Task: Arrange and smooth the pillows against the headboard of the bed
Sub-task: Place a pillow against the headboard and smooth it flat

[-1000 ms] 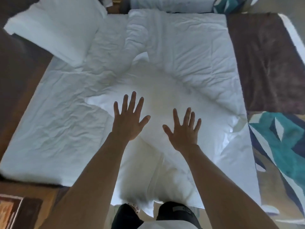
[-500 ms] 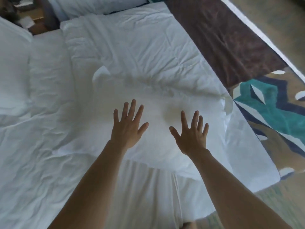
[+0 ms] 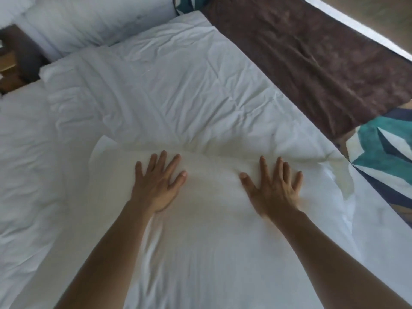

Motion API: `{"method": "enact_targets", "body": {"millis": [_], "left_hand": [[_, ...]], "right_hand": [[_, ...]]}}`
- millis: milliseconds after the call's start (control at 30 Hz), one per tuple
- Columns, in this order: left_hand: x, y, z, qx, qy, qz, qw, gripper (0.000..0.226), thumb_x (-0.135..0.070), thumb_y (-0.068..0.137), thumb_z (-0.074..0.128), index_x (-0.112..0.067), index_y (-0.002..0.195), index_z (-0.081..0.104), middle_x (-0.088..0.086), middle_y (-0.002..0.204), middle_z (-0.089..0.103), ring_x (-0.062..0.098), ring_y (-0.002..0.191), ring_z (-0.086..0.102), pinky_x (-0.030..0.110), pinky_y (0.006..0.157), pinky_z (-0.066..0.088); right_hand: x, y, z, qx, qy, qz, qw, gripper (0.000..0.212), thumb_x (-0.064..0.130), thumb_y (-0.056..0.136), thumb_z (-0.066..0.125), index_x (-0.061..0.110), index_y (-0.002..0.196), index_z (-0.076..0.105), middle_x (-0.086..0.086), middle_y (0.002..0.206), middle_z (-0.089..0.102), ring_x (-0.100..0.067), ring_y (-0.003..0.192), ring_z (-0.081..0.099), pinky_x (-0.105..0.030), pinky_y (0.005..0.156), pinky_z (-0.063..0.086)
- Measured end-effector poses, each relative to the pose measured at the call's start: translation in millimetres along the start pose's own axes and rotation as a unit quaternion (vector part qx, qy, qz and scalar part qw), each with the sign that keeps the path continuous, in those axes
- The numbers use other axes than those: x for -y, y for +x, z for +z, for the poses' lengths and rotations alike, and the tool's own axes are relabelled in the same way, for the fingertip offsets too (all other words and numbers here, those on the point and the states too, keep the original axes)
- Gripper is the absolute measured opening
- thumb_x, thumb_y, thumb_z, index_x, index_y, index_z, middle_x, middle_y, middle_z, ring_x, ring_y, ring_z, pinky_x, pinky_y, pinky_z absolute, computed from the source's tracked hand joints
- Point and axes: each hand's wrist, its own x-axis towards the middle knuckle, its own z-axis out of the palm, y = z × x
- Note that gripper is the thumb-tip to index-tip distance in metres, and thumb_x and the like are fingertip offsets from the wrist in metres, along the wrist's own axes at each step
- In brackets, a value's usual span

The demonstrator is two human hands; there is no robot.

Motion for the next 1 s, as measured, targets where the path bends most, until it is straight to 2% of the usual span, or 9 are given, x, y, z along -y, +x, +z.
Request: {"method": "enact_targets", "body": {"millis": [200, 400, 533, 667, 800, 1000], "left_hand": [[14, 84, 20, 0.030, 0.016, -0.022, 0.999, 0.072, -0.073, 0.093, 0.008, -0.043, 0.159, 0.012, -0.002, 0.170, 0.005, 0.019, 0.156, 0.003, 0.055, 0.122, -0.006], [23, 107, 61, -0.006, 0.023, -0.010, 1.000, 0.072, -0.071, 0.093, 0.009, -0.039, 0.156, 0.026, -0.002, 0.168, 0.017, 0.019, 0.154, 0.012, 0.057, 0.122, 0.001], [21, 103, 66, -0.021, 0.021, -0.008, 1.000, 0.069, -0.069, 0.095, 0.014, -0.038, 0.156, 0.028, -0.002, 0.168, 0.018, 0.019, 0.155, 0.011, 0.056, 0.122, 0.001], [20, 82, 66, -0.050, 0.033, -0.002, 0.998, 0.066, -0.064, 0.099, 0.017, -0.032, 0.155, 0.033, 0.000, 0.164, 0.031, 0.022, 0.153, 0.020, 0.055, 0.122, 0.005], [21, 38, 58, -0.052, 0.018, 0.012, 0.998, 0.080, -0.068, 0.091, 0.011, -0.025, 0.152, 0.038, 0.004, 0.152, 0.050, 0.027, 0.147, 0.034, 0.054, 0.121, 0.010], [16, -52, 22, -0.098, 0.001, 0.020, 0.995, 0.078, -0.068, 0.094, 0.013, -0.021, 0.149, 0.042, 0.009, 0.142, 0.058, 0.029, 0.143, 0.039, 0.055, 0.121, 0.013]], "right_hand": [[-11, 67, 20, 0.010, -0.010, 0.033, 0.999, 0.100, 0.089, 0.079, -0.001, 0.034, 0.159, 0.019, -0.018, 0.166, 0.016, -0.032, 0.154, 0.011, -0.062, 0.121, -0.004], [-10, 90, 49, 0.018, -0.031, 0.033, 0.999, 0.099, 0.089, 0.080, -0.001, 0.033, 0.157, 0.023, -0.019, 0.163, 0.020, -0.032, 0.153, 0.014, -0.062, 0.120, -0.005], [-7, 85, 56, 0.015, -0.033, 0.044, 0.998, 0.097, 0.089, 0.082, 0.000, 0.033, 0.158, 0.021, -0.020, 0.165, 0.016, -0.032, 0.154, 0.010, -0.062, 0.120, -0.008], [-8, 71, 53, 0.028, -0.032, 0.038, 0.998, 0.100, 0.089, 0.080, -0.002, 0.031, 0.158, 0.023, -0.017, 0.164, 0.021, -0.031, 0.153, 0.011, -0.060, 0.120, -0.010], [-12, 34, 44, 0.060, -0.022, 0.034, 0.997, 0.102, 0.089, 0.081, 0.000, 0.027, 0.158, 0.022, -0.017, 0.159, 0.033, -0.031, 0.151, 0.018, -0.059, 0.120, -0.010], [-11, -59, 6, 0.048, 0.016, 0.021, 0.998, 0.099, 0.085, 0.085, 0.005, 0.020, 0.159, 0.018, -0.019, 0.151, 0.046, -0.032, 0.147, 0.030, -0.060, 0.122, -0.002]]}}
